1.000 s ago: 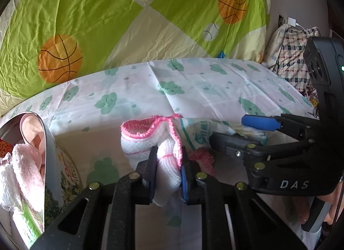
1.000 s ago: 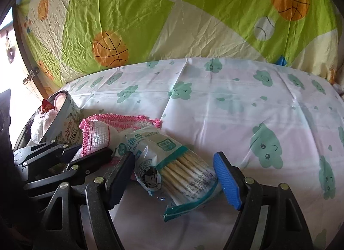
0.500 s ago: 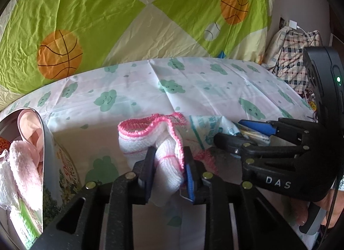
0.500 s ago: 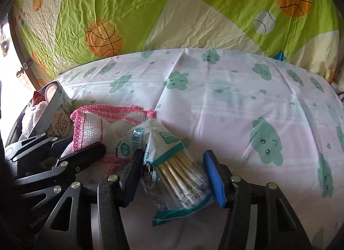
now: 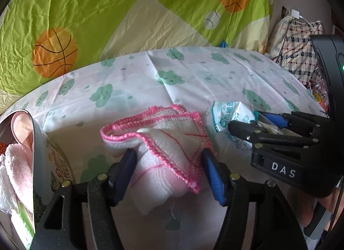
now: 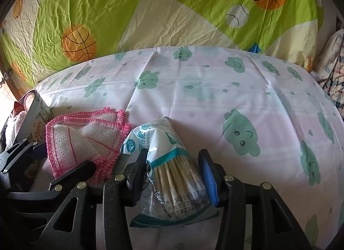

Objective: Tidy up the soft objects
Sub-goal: 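Close the right gripper on the cotton swab pack while the left gripper holds the towel, then carry the towel and cotton swab pack with both grippers over the tin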

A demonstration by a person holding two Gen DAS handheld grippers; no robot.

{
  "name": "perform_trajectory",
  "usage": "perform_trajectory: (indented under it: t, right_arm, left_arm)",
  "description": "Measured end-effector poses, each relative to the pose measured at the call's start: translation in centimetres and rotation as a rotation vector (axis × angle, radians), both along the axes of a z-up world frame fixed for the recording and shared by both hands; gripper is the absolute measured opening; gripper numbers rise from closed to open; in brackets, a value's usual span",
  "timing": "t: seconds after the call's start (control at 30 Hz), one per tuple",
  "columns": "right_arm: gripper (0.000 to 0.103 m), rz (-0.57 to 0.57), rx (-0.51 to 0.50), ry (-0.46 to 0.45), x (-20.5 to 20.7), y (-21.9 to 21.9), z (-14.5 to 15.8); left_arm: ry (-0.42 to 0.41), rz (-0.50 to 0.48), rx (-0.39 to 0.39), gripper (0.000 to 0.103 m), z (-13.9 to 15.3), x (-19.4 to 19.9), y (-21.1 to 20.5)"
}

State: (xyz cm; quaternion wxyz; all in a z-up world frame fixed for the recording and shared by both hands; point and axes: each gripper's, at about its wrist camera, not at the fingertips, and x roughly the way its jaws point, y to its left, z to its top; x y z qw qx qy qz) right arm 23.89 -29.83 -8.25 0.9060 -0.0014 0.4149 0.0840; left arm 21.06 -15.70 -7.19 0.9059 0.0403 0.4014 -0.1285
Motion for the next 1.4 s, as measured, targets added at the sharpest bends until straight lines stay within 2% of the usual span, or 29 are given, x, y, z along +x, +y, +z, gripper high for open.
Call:
perform_trajectory:
  t: [0.03, 0.17, 0.23, 0.3, 0.57, 0.77, 1.13, 1.4]
  right_arm:
    - [0.048, 0.0, -0.009, -0.001, 0.0, 0.1, 0.0]
    - [0.035, 0.015, -0.012, -0.009, -0.2, 0.5, 0.0]
    - [0.033, 0.018, -0.005, -0.024, -0.4, 0.4, 0.2]
    - [0.032, 0.014, 0.003, -0.04, -0.7, 0.2, 0.4]
    - [0.032, -0.032, 0.032, -0.147, -2.2, -0.6, 1.8]
    - [0.032, -0.057, 0.05, -0.224, -3.5, -1.2, 2.8]
    - [0.032, -0.1, 0.037, -0.364, -6.0, -1.3, 4.1]
    - [0.032, -0.124, 0.011, -0.498, -8.6, -0.9, 5.1]
  left_arm:
    - [0.003, -0.005, -0.005, 0.063, 0.0, 0.0, 0.0]
    - [-0.011, -0.037, -0.016, 0.033, 0.2, -0.3, -0.3]
    - [-0.027, -0.057, -0.017, 0.024, 0.4, -0.6, -0.6]
    - [-0.046, -0.069, -0.014, 0.021, 0.6, -0.9, -0.8]
    - [-0.172, -0.089, 0.015, 0.02, 2.0, -2.8, -1.4]
    - [-0.259, -0.062, 0.027, 0.02, 2.9, -4.1, -1.0]
    - [-0.352, 0.053, -0.043, 0.02, 3.9, -6.0, 1.7]
    - [-0.368, 0.115, -0.099, 0.02, 4.0, -6.8, 3.5]
